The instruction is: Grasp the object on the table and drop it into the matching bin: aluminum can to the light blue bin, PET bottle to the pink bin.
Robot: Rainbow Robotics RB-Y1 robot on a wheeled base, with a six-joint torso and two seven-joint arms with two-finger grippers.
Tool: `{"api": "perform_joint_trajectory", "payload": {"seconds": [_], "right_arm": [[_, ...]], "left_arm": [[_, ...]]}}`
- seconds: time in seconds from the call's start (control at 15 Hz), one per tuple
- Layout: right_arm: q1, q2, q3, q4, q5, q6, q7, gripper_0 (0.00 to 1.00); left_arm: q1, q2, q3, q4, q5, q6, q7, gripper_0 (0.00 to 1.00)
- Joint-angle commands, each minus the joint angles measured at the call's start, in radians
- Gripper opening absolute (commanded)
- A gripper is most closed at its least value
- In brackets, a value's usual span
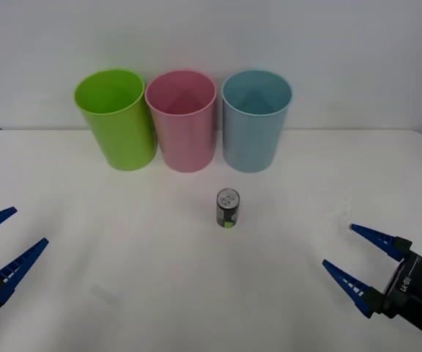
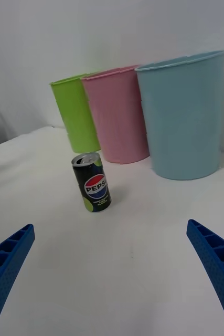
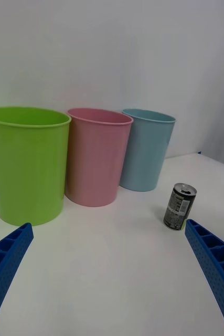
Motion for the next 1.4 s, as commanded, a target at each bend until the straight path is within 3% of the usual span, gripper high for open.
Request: {"api": "perform_joint_trajectory", "payload": {"seconds": [0.07, 0.27, 0.67, 1.4], "right_arm": [[-0.034, 0.02, 0.058, 0.007, 0.012, 0.075, 0.108, 1.0], [-0.08, 0.052, 0.107, 0.032, 0.054, 0.134, 0.131, 1.0], [-0.21, 0.06, 0.199, 0.182, 0.055, 0.18, 0.171, 1.0], [-0.313, 0.092, 0.345, 0.25, 0.058, 0.327, 0.21, 1.0]], "left_arm": [[0.0, 0.0, 0.0, 0.0, 0.0, 0.0, 0.0, 1.0], [0.0, 0.0, 0.0, 0.0, 0.0, 0.0, 0.0, 1.0], [0.0, 0.0, 0.0, 0.0, 0.0, 0.0, 0.0, 1.0], [0.0, 0.0, 0.0, 0.0, 0.0, 0.0, 0.0, 1.0]]}}
